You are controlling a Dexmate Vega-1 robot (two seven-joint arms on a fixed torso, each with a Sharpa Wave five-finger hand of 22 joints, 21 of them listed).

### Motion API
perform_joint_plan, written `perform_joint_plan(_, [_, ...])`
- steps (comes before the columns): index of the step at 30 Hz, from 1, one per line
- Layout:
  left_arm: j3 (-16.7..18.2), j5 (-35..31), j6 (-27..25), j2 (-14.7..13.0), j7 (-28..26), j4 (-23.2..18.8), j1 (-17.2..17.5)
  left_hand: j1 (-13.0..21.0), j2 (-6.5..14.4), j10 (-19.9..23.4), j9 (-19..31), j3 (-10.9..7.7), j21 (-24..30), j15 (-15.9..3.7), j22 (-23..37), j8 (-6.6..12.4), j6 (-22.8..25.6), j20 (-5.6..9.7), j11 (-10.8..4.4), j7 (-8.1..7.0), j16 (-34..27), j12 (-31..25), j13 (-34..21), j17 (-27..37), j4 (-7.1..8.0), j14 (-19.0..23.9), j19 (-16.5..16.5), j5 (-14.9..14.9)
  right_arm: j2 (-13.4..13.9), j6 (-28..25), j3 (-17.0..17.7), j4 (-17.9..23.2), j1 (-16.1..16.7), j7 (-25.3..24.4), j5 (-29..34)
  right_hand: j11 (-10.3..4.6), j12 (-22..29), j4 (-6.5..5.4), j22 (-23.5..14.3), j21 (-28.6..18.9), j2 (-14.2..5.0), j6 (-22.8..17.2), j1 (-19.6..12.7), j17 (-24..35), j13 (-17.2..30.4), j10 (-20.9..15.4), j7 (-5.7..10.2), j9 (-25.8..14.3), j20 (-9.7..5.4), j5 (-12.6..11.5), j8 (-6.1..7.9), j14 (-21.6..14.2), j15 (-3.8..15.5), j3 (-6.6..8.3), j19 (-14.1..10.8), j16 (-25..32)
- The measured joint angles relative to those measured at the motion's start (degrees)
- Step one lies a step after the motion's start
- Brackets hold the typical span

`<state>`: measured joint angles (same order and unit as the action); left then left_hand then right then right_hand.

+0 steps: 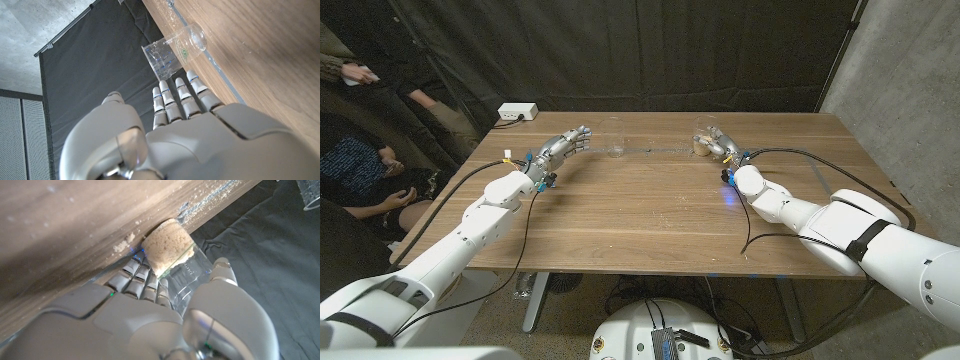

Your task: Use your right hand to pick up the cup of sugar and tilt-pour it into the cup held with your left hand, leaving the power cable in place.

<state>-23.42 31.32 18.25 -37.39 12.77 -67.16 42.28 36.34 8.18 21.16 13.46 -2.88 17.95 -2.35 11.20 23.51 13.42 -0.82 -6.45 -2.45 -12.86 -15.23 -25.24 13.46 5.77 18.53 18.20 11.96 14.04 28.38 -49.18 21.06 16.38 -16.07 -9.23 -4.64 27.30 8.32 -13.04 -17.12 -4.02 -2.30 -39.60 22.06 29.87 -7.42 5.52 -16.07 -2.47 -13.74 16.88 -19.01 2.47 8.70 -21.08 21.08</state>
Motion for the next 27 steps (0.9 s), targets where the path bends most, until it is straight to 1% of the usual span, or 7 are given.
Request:
perform_joint_plan(1, [0.0, 0.0, 0.0, 0.0, 0.0, 0.0, 0.0, 0.0, 0.0, 0.0, 0.0, 0.00, 0.0, 0.00, 0.0, 0.00, 0.0, 0.00, 0.00, 0.00, 0.0, 0.0, 0.0, 0.0, 0.00, 0.0, 0.0, 0.0, 0.0, 0.0, 0.0, 0.0, 0.0, 0.0, -0.2, -0.22, 0.5, 0.00, -0.2, -0.3, 0.19, -0.3, -0.3, 0.6, 0.5, -0.2, -0.08, -0.2, 0.00, 0.0, 0.11, -0.4, -0.01, 0.00, -0.4, 0.5])
perform_joint_plan(6, [-0.1, -0.1, -0.2, 0.0, 0.0, 0.0, -0.2, 0.0, 0.0, 0.3, 0.0, -0.18, 0.0, -0.12, 0.0, 0.00, 0.2, 0.00, 0.30, -0.22, 0.0, 0.0, 0.0, 0.0, 0.18, 0.1, 0.0, 0.0, -0.1, 0.3, 0.0, -0.1, 0.0, 0.0, -1.0, -0.84, 4.3, 0.24, -1.6, -2.4, 0.11, -2.3, -2.7, 4.9, 4.4, -1.1, 0.53, -1.7, -0.03, 0.3, 2.25, -2.9, -0.03, -0.24, -3.7, 4.2])
perform_joint_plan(9, [-0.1, -0.2, -0.3, 0.0, 0.0, 0.1, -0.3, 0.0, 0.0, 0.3, 0.0, -0.35, 0.0, -0.01, 0.0, 0.00, 0.3, 0.00, 0.30, -0.31, 0.0, 0.0, 0.0, 0.0, 0.13, 0.6, 0.0, 0.0, -0.2, 0.6, 0.2, -0.2, 0.1, 0.0, -1.5, -1.53, 6.5, 0.39, -2.4, -3.1, 0.21, -3.5, -4.3, 5.3, 6.6, -2.1, 0.81, -2.6, -0.09, 0.4, 3.46, -4.5, 0.04, -0.40, -4.6, 5.7])
perform_joint_plan(11, [-0.2, -0.2, -0.3, 0.1, 0.0, 0.1, -0.5, 0.0, 0.0, 0.3, 0.0, -0.49, 0.0, -0.01, 0.0, 0.00, 0.3, 0.00, 0.30, -0.31, 0.0, 0.0, 0.0, 0.0, -0.01, 0.6, 0.0, 0.0, -0.2, 0.8, 0.3, -0.2, 0.2, 0.0, -1.7, -1.87, 7.9, 0.55, -2.9, -3.5, 0.29, -4.1, -5.6, 5.3, 7.8, -2.9, 1.03, -3.1, -0.20, 0.4, 4.16, -5.1, 0.16, -0.56, -4.7, 7.2])
perform_joint_plan(13, [-0.2, -0.3, -0.3, 0.1, 0.0, 0.2, -0.5, 0.5, -0.5, 0.3, 0.0, -0.49, 0.0, -0.01, 0.0, 0.00, 0.4, 0.00, 0.30, -0.18, 0.0, 0.0, 0.0, 0.0, -0.01, 0.6, 0.0, 0.0, -0.2, 0.9, 0.4, -0.2, 0.3, 0.0, -1.9, -2.36, 9.0, 0.55, -3.1, -3.9, 0.23, -4.6, -6.0, 5.3, 8.8, -3.4, 1.56, -3.5, -0.21, 0.4, 4.65, -5.6, 0.27, -0.56, -4.7, 8.4])
perform_joint_plan(16, [-0.3, -0.4, -0.3, 0.1, 0.0, 0.3, -0.7, 0.5, -0.5, 0.3, 0.0, -0.49, 0.0, -0.01, 0.0, 0.00, 0.6, 0.00, 0.30, 0.00, 0.0, 0.0, 0.0, 0.0, -0.01, 0.6, 0.0, 0.0, -0.2, 1.1, 0.6, -0.3, 0.4, 0.0, -2.4, -2.55, 10.3, 0.54, -3.6, -4.1, 0.12, -5.1, -6.8, 5.4, 9.9, -4.2, 2.06, -4.0, -0.11, 0.4, 5.40, -5.9, 0.41, -0.56, -5.0, 9.3])
perform_joint_plan(27, [-0.5, -0.7, -0.3, 0.2, 0.1, 0.5, -1.0, 0.5, -0.5, 0.6, 0.3, -0.48, 0.0, 0.00, 0.0, 0.00, 0.6, 0.12, 0.00, 0.00, -0.3, 0.0, 0.0, 0.0, -0.01, 0.6, 0.1, 0.0, -0.5, 1.3, 1.6, -0.4, 1.0, 0.9, -4.2, -2.55, 11.9, 0.54, -3.9, -4.5, -0.02, -6.5, -8.1, 5.5, 11.9, -4.2, 2.39, -4.8, -0.20, 0.4, 6.51, -6.0, 0.50, -0.56, -5.1, 10.7])
